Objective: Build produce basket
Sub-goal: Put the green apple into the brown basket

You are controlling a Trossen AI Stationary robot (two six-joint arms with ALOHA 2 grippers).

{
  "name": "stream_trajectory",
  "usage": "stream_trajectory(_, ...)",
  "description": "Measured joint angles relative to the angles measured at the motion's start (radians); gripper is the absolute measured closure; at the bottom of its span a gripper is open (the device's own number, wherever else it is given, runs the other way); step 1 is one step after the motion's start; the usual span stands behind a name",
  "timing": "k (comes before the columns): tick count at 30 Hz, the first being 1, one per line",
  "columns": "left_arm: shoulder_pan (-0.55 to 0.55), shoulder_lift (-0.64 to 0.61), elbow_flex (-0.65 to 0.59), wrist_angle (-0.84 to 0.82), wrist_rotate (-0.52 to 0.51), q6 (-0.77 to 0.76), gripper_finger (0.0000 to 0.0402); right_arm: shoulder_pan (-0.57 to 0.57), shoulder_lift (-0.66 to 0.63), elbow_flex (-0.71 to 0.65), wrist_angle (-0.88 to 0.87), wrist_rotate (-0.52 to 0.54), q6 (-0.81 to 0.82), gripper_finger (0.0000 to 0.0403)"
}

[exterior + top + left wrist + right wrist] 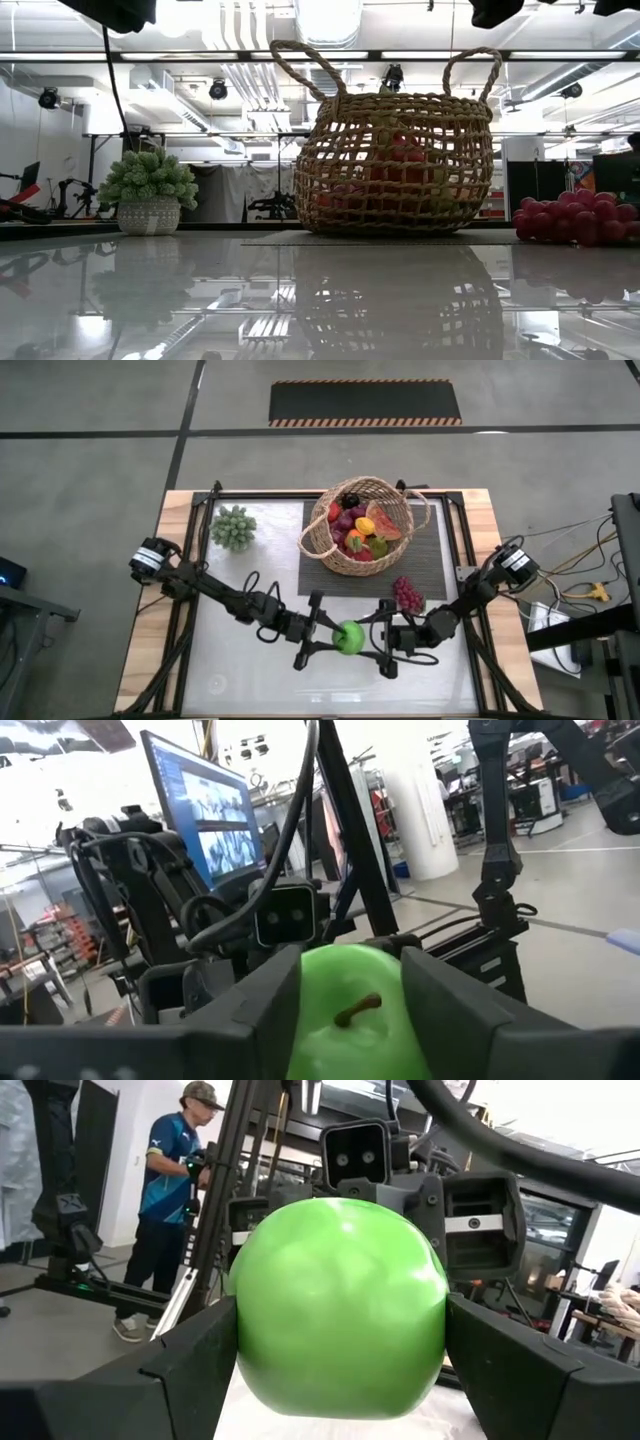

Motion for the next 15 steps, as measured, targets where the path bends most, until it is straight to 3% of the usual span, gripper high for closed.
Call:
stream_trajectory(9, 0.010, 0.005, -0.002, 0.002, 0.024, 0.017, 0.0388, 0.000, 0.000, 0.000, 0.006, 0.001, -0.003, 0.0092)
stream_trajectory(15, 0.012, 0.005, -0.002, 0.000, 0.039, 0.017, 0.0400, 0.000, 0.000, 0.000, 0.006, 0.011, 0.009, 0.0090)
